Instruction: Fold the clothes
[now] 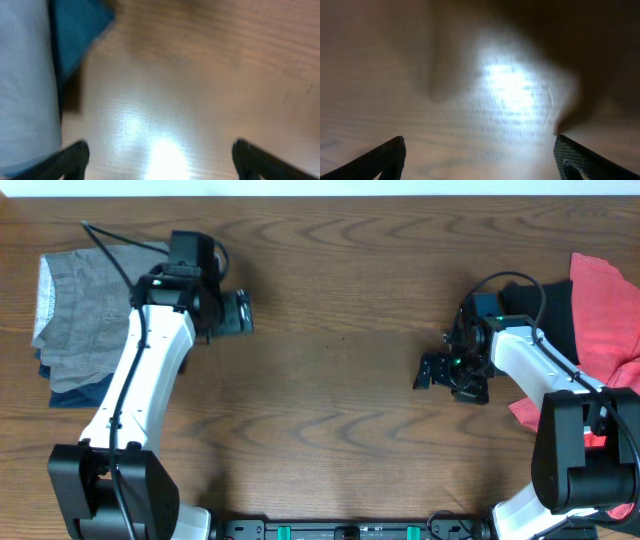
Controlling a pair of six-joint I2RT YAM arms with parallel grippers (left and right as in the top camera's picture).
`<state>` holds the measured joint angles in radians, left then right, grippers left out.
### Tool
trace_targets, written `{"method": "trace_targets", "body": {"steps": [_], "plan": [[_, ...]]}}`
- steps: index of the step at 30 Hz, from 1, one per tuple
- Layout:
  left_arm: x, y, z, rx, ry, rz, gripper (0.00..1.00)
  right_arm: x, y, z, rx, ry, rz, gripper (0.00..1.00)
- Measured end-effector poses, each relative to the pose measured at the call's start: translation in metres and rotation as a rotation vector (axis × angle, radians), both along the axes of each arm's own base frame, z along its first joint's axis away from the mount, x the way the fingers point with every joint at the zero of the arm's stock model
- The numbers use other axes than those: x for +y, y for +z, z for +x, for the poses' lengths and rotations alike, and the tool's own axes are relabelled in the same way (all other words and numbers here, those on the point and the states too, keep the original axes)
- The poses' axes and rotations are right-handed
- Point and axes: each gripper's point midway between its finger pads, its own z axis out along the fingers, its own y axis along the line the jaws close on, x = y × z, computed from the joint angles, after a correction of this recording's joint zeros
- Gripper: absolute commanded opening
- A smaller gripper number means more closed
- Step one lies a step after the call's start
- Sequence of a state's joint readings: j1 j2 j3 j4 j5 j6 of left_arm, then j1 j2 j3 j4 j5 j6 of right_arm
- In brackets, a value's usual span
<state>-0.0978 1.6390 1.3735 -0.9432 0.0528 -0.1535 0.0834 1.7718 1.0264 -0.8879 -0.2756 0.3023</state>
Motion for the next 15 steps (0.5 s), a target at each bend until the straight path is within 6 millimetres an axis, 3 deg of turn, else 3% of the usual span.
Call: {"method": "trace_targets", "body": {"steps": [4,8,15], "plan": [[-0.002,-0.009,-0.051,0.211,0.005,-0.010,0.95,0.001,0.003,-0.024,0.101,0.000,0.010,0.99],[-0.003,-0.009,-0.085,0.352,0.017,-0.021,0.95,0.002,0.007,-0.041,0.172,-0.002,0.017,0.98],[-0.007,0.002,-0.092,0.331,0.008,-0.036,0.95,0.002,0.020,-0.038,0.118,-0.001,0.021,0.99]]}}
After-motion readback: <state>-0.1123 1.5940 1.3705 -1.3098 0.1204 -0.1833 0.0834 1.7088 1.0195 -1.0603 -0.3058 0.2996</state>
